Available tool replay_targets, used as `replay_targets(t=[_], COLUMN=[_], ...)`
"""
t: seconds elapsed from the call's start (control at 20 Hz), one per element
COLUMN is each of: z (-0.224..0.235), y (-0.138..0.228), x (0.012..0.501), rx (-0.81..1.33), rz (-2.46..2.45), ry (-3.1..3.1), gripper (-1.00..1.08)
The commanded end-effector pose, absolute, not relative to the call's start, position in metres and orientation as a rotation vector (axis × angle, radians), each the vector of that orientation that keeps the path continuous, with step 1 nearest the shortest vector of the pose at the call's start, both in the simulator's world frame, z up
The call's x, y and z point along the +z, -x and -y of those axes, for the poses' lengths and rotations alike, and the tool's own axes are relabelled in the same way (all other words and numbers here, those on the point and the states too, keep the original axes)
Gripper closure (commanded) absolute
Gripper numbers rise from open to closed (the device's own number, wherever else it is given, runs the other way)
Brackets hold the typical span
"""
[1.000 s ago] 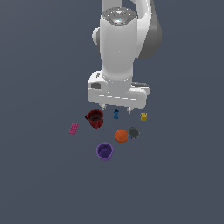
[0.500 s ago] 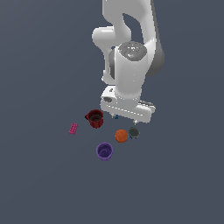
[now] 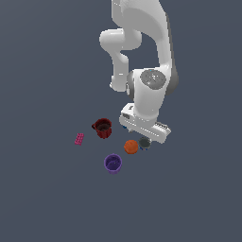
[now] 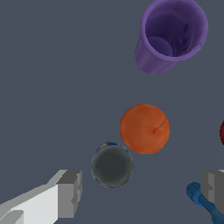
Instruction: Pick up a designated object from a clutter of objects.
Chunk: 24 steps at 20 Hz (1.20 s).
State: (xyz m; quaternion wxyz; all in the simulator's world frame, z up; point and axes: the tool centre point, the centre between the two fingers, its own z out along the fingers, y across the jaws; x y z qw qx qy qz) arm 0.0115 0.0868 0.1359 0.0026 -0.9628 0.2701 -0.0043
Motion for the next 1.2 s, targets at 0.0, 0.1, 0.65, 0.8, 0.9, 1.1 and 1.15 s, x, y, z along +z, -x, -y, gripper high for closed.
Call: replay_targets(t=[0.0, 0.1, 0.65, 0.8, 0.9, 1.1, 1.15], z=[-0.095, -0.101, -0.122, -0.124, -0.124, -0.124, -0.124], y=[-0.008, -0.005, 0.009, 0.010, 0.011, 0.011, 0.011], x=[0.120, 0.109, 0.069, 0.065, 0.064, 0.063, 0.062], rx=[-0.011, -0.009, -0.001, 0.000, 0.000, 0.001, 0.001], rz=[-0.918, -0.969, -1.145, -1.163, -1.169, -1.164, -1.164], ry=[3.000, 2.985, 2.925, 2.918, 2.916, 2.918, 2.918], gripper=[-0.92, -0.92, -0.92, -0.92, -0.92, -0.92, -0.92])
